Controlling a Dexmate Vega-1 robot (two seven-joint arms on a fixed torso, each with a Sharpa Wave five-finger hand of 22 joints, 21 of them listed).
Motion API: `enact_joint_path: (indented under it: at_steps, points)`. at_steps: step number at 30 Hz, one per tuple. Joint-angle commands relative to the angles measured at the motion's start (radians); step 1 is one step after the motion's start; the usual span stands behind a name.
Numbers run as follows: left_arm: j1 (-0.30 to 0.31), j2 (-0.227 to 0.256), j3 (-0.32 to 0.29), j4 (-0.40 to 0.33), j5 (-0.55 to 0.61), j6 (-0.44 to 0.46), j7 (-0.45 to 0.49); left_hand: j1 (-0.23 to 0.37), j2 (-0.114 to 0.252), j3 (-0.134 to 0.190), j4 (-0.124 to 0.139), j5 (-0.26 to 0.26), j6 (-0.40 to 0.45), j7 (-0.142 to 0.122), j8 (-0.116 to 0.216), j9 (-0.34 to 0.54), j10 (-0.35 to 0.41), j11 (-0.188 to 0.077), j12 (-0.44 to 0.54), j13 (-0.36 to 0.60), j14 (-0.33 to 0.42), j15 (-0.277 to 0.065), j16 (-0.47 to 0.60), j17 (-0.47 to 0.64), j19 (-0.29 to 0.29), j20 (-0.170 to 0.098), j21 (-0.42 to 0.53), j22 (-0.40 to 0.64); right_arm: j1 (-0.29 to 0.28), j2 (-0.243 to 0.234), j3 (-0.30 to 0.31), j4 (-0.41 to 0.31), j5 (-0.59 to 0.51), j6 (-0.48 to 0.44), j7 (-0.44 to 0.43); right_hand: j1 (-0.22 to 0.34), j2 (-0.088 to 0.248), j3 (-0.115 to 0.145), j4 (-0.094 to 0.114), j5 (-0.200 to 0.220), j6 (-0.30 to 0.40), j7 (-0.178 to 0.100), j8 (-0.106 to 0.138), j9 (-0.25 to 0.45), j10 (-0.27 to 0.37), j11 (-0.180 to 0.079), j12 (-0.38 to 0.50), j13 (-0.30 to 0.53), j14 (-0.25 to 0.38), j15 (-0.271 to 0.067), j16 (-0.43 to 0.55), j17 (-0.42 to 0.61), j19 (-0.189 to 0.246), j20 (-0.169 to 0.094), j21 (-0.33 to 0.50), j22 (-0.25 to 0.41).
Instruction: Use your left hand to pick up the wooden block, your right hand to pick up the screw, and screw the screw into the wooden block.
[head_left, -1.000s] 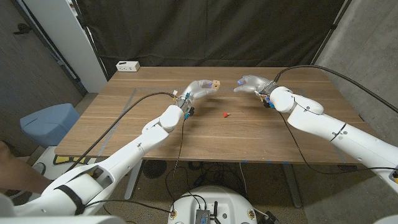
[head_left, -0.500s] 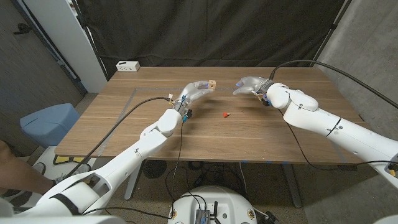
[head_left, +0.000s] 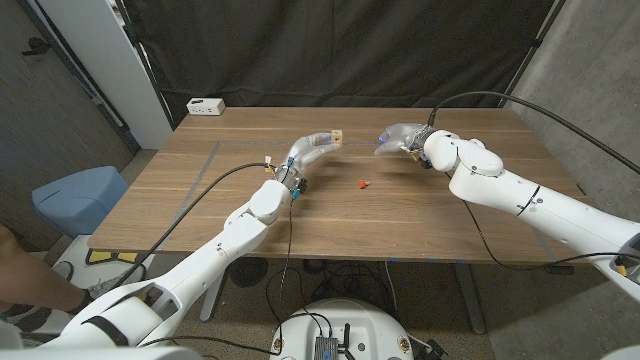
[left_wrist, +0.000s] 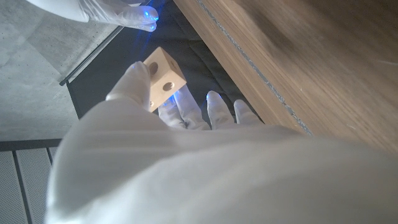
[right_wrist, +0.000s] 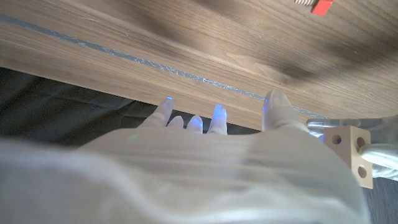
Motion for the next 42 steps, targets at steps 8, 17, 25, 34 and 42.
enact_joint_path:
  at_steps: [8,17,25,34,42]
  points:
    - [0.035,-0.009,-0.028,0.001,-0.109,-0.006,-0.054,0.001,0.010,-0.007,-0.004,0.009,0.008,-0.006,0.008,0.000,0.011,-0.003,-0.006,0.004,-0.006,-0.085,0.004,0.006,-0.017,0.008,0.000,0.006,0.009,0.018,-0.021,0.005,-0.088,0.000,0.057,0.023,-0.007,0.008,0.004,-0.002,0.011,-0.002,-0.001,0.002,0.000,-0.003,-0.001,0.004,0.013,0.001,0.004,0.002,0.012,0.007,-0.003,0.003]
    - [0.094,0.025,-0.046,-0.092,-0.113,0.049,-0.007,0.001,0.010,-0.010,-0.005,0.009,0.009,-0.007,0.009,-0.001,0.009,-0.002,-0.011,0.005,-0.010,-0.081,0.005,0.007,-0.022,0.011,0.000,0.006,0.003,0.018,-0.024,0.000,-0.121,0.014,0.077,0.032,-0.012,0.010,0.006,-0.003,0.011,-0.006,-0.005,0.002,0.000,-0.003,-0.001,0.004,0.020,0.010,0.006,0.002,0.014,0.012,-0.004,0.003]
    - [0.129,0.051,-0.059,-0.145,-0.119,0.081,0.015,0.001,0.010,-0.013,-0.006,0.010,0.002,-0.007,0.007,-0.002,0.005,-0.002,-0.015,0.006,-0.012,-0.078,0.006,0.008,-0.023,0.013,0.002,0.006,0.014,0.027,-0.040,0.005,-0.157,0.024,0.125,0.044,-0.014,0.014,0.005,-0.002,0.015,-0.006,-0.005,0.003,0.000,-0.002,-0.002,0.004,0.021,0.017,0.006,0.002,0.018,0.016,-0.004,0.003]
    - [0.136,0.065,-0.066,-0.158,-0.119,0.089,0.019,0.001,0.012,-0.015,-0.005,0.011,0.003,-0.005,0.008,-0.003,0.003,-0.002,-0.019,0.008,-0.012,-0.077,0.008,0.010,-0.026,0.016,0.002,0.006,0.014,0.031,-0.050,-0.014,-0.202,0.027,0.176,0.059,-0.019,0.018,0.004,0.000,0.028,-0.007,-0.001,0.004,0.000,0.001,-0.003,0.004,0.021,0.020,0.004,0.002,0.021,0.019,-0.004,0.003]
    - [0.131,0.065,-0.070,-0.146,-0.125,0.081,0.011,0.000,0.014,-0.017,-0.005,0.012,0.006,-0.007,0.010,-0.004,0.003,-0.002,-0.022,0.010,-0.012,-0.077,0.010,0.011,-0.028,0.015,0.003,0.006,0.001,0.030,-0.045,-0.035,-0.233,0.043,0.196,0.071,-0.024,0.022,0.002,0.001,0.033,-0.011,0.000,0.005,0.000,-0.002,-0.003,0.004,0.024,0.021,0.005,0.003,0.024,0.022,-0.004,0.003]
